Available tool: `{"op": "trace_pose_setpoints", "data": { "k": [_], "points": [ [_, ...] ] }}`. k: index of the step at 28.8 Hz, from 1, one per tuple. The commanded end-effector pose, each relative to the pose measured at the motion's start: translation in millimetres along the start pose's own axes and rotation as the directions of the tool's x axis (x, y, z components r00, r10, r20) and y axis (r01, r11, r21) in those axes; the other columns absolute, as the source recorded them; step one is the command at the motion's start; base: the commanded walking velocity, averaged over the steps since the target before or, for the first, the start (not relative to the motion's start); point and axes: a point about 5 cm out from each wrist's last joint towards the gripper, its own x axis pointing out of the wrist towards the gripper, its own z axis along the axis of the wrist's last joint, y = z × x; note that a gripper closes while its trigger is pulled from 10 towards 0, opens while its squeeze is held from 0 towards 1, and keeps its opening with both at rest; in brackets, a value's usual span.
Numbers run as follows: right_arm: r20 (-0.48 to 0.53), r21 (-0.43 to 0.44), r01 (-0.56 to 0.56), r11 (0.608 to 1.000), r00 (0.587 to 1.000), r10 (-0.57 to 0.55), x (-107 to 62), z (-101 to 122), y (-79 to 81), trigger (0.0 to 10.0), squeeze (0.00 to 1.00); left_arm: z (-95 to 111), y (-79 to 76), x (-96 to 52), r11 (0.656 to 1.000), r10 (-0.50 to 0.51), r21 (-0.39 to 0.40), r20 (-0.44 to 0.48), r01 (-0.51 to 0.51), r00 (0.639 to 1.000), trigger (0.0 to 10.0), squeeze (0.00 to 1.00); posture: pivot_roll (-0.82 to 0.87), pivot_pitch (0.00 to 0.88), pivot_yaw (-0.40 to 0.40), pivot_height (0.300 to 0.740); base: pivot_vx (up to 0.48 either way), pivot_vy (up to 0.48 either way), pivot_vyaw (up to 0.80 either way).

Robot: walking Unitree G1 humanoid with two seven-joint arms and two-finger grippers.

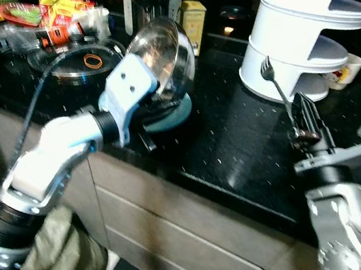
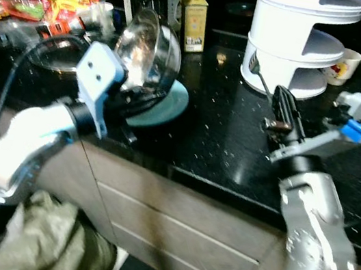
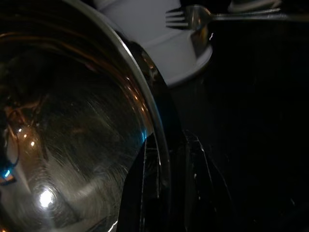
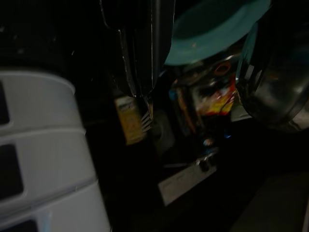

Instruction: Kitchen organization

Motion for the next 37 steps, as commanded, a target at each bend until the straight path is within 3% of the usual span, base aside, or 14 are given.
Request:
{"op": "trace_pose_setpoints", "data": {
  "k": [1,9,30,37],
  "points": [
    [-0.004,-0.001,-0.001,1.000,1.000,0.001,-0.2,-1,1.5,10.0,0.00,3,1.2,-0.2,1.000,0.011,0.019,0.005,-0.011,1.000,10.0,0.00,-0.03,0.000,0.040,0.740,-0.315,0.000,0.00],
    [-0.012,-0.007,0.001,1.000,1.000,-0.001,-0.3,-3,1.8,10.0,0.00,3,2.4,-1.0,1.000,0.020,0.009,0.011,-0.021,1.000,10.0,0.00,-0.03,0.000,0.042,0.740,-0.192,0.000,-0.26],
    [-0.025,-0.005,-0.010,1.000,1.000,0.010,3.0,-5,3.7,10.0,0.00,0,26.1,-5.1,0.966,0.239,0.094,0.014,-0.240,0.971,10.0,0.00,-0.02,0.000,0.034,0.740,0.000,0.000,-0.80],
    [-0.014,-0.016,-0.028,0.999,1.000,0.028,3.4,-4,5.9,10.0,0.00,-1,35.3,-7.5,0.951,0.303,0.063,0.006,-0.302,0.953,10.0,0.00,-0.02,0.000,0.031,0.740,0.000,-0.049,-0.57]
  ]
}}
